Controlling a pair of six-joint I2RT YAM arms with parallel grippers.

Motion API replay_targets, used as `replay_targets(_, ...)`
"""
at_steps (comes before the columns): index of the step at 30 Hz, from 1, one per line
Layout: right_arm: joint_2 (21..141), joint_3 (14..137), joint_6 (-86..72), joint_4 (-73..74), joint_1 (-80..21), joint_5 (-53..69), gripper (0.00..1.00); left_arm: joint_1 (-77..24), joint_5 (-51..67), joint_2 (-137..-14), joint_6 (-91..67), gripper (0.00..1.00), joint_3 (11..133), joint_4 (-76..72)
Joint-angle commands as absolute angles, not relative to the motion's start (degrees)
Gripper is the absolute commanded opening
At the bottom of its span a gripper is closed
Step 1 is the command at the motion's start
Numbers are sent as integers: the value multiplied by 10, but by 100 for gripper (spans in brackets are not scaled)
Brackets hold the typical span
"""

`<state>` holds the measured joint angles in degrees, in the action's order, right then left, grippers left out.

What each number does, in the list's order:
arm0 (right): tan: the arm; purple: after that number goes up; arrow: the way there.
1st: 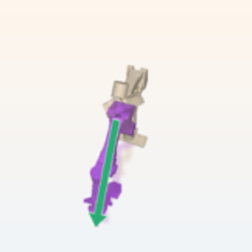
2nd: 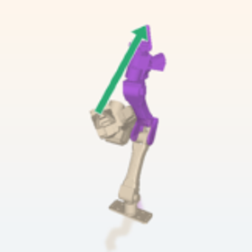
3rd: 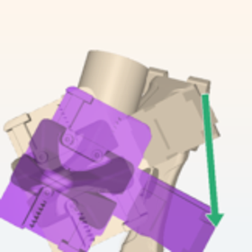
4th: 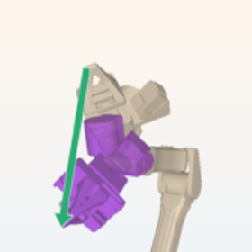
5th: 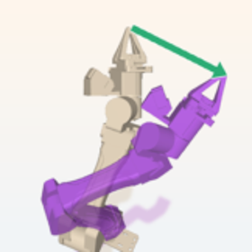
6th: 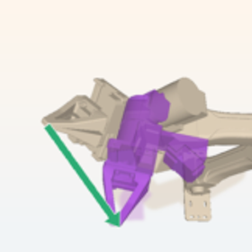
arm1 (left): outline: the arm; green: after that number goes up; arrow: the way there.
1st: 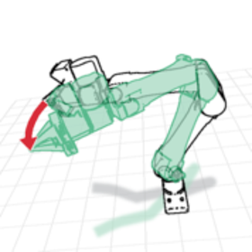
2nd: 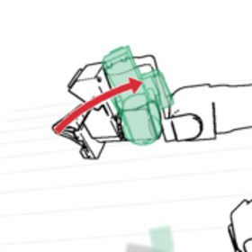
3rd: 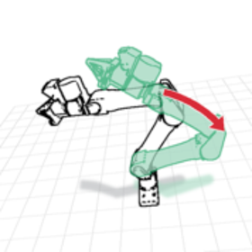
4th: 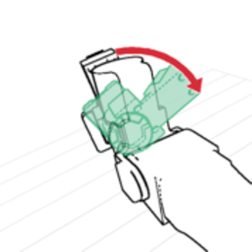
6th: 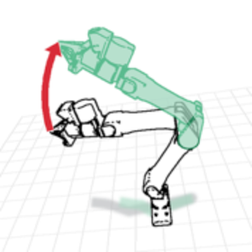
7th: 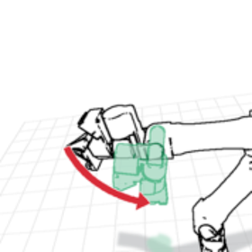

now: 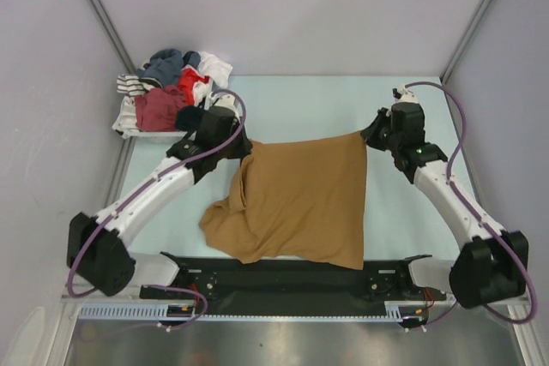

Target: Fold and stack the tank tops

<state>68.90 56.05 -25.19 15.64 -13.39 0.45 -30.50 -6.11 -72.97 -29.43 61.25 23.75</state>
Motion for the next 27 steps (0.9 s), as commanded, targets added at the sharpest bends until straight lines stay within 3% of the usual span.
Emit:
replay_targets(1,757,604,-272,47,-102,18,0,-288,-67,-811,-285,0,682,164)
replay_targets(6,892,677,-286,5,-65,51,0,-266,-69,-945,-274,0,759,146)
replay_targets(11,1031,796,-288,-21,-41,83,0,-240,-58,-1098,-247,1,925,203)
replay_targets(12,1053,821,-290,-21,-38,87,13,-237,-55,-1123,-243,6,957,218)
replay_targets(14,1117,880,-302,-11,-32,106,43,-235,-60,-1181,-230,42,1052,278)
replay_targets(15,1133,892,-308,-3,-26,115,53,-235,-79,-1189,-224,62,1089,293)
replay_targets(17,1131,879,-317,-10,-20,127,56,-236,-102,-1167,-220,70,1078,291)
replay_targets(18,1122,867,-317,-16,-20,121,63,-236,-112,-1150,-218,79,1060,280)
replay_targets(19,1110,849,-317,-31,-19,121,64,-236,-128,-1132,-215,98,1025,273)
replay_targets(23,1029,773,-321,-34,-20,135,64,-242,-148,-1057,-207,100,969,285)
replay_targets(27,927,632,-322,-39,-33,137,63,-271,-172,-1011,-191,95,892,294)
